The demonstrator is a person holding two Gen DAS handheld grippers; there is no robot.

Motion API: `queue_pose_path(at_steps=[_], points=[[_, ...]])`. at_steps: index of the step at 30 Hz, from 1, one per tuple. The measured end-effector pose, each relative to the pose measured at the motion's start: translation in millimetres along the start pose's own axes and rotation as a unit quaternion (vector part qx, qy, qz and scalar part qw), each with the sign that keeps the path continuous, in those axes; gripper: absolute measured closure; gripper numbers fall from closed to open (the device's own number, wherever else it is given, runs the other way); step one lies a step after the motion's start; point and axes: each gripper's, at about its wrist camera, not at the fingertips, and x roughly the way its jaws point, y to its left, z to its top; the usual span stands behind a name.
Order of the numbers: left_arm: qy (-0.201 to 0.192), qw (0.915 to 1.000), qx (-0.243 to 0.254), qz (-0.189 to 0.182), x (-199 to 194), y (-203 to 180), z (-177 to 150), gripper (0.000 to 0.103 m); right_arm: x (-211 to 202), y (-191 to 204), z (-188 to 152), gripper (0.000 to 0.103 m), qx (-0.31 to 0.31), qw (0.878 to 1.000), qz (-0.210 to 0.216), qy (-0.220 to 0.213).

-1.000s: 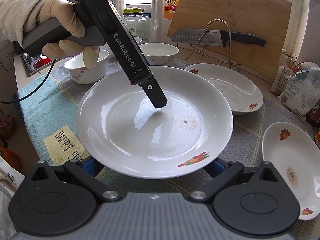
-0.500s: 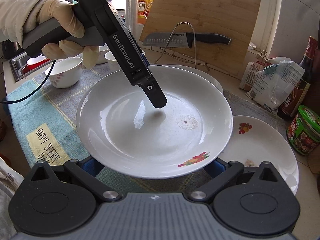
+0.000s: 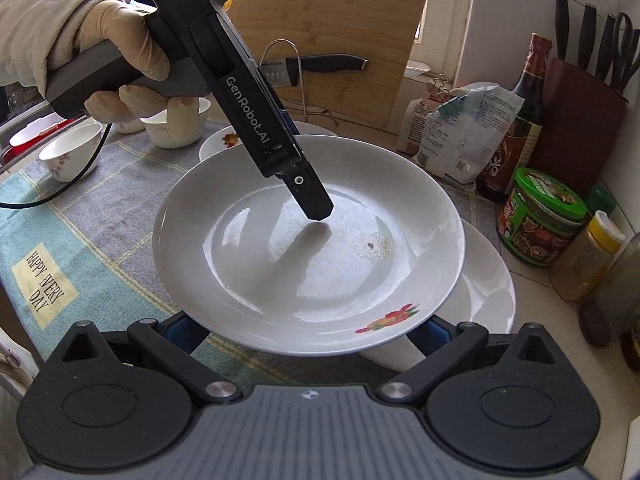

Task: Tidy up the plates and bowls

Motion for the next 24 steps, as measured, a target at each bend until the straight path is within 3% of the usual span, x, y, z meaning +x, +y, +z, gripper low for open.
queue_pose_path(at_steps=[12, 24], points=[[0.003, 0.9988, 0.038, -0.032, 40.4, -18.4, 39.9, 0.033, -2.3, -35.3, -13.9, 0.0, 0.035, 0.998, -0.04, 0.015], [0.016, 0.9981, 0.035, -0.048, 64.4, -17.3, 51.1, 0.032, 5.3, -47.7, -20.2, 0.0, 0.051, 0.997, -0.044, 0.031]])
